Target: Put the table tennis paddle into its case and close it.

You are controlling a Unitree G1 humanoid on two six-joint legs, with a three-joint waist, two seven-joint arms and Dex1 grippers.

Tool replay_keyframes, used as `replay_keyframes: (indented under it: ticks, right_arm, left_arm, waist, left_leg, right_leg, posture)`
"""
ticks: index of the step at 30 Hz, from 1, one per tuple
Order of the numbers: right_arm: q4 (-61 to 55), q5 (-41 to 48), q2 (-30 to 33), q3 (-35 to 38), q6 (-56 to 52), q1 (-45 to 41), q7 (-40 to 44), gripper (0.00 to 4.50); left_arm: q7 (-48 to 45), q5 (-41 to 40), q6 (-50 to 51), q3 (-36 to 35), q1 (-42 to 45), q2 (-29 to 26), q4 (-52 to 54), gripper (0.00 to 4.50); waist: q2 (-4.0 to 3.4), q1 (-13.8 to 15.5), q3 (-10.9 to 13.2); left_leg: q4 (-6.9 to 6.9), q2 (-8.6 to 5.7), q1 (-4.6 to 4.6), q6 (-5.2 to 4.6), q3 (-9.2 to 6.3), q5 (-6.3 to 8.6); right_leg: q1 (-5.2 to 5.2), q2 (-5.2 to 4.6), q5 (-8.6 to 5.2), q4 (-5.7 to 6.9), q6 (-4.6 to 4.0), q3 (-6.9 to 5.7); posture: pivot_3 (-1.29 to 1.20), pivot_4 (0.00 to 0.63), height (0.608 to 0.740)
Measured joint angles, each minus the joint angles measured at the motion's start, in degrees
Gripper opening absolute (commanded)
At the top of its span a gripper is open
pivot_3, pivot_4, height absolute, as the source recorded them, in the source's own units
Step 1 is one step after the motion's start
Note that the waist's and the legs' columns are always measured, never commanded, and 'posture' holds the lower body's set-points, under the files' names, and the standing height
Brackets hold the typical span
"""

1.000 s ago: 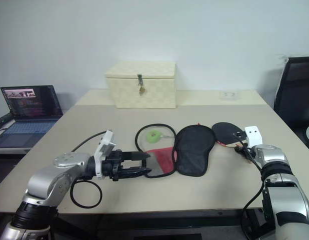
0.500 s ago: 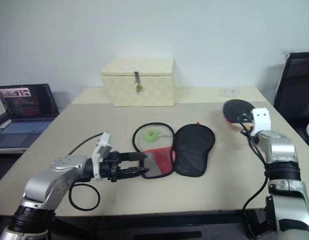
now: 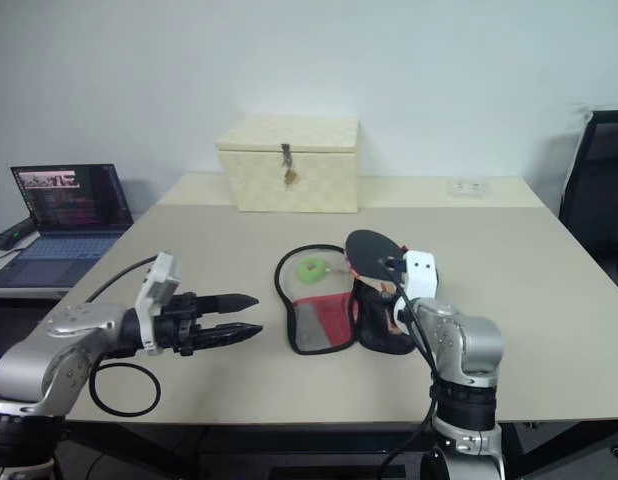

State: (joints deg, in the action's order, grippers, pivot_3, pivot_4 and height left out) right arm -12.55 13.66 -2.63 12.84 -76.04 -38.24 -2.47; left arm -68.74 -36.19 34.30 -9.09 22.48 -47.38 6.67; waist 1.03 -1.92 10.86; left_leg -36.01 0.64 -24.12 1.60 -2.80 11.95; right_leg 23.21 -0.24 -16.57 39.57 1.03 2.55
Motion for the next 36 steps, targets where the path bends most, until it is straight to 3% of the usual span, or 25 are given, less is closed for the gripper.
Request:
replay_keyframes:
  ticks: [18, 25, 36]
  right_arm:
    - [2.73, -4.19, 1.19, -2.99, 5.42, 2.56, -2.74, 1.06]
    - [2.22, -3.68, -1.51, -3.08, 4.84, 2.70, -3.07, 3.25]
    - [-3.66, -2.11, -0.17, -4.05, -1.93, 3.06, 0.38, 3.25]
  left_arm:
    - [0.66, 0.08, -1.05, -0.06, -0.33, 0.29, 0.13, 3.25]
    - [0.66, 0.30, -1.19, 0.86, -0.11, 0.56, 0.00, 3.25]
    - [0.67, 1.18, -2.30, 0.87, -0.42, 0.62, -0.57, 3.25]
  waist:
    - [0.00, -0.29, 0.00]
    - [0.01, -0.53, 0.00]
    - [0.01, -0.79, 0.00]
  left_leg:
    - [0.03, 0.04, 0.00, 0.00, 0.05, 0.00]
    - [0.03, 0.04, 0.01, 0.00, 0.04, 0.00]
    - [0.02, 0.05, 0.01, 0.00, 0.00, 0.00]
  right_leg:
    - [0.00, 0.05, -0.01, 0.00, -0.02, -0.01]
    - [0.00, 0.05, -0.01, 0.01, -0.02, -0.01]
    - [0.00, 0.05, -0.01, 0.01, -0.02, -0.01]
  posture:
    - [0.00, 0.150, 0.740]
    - [0.00, 0.150, 0.740]
    - [0.00, 0.150, 0.740]
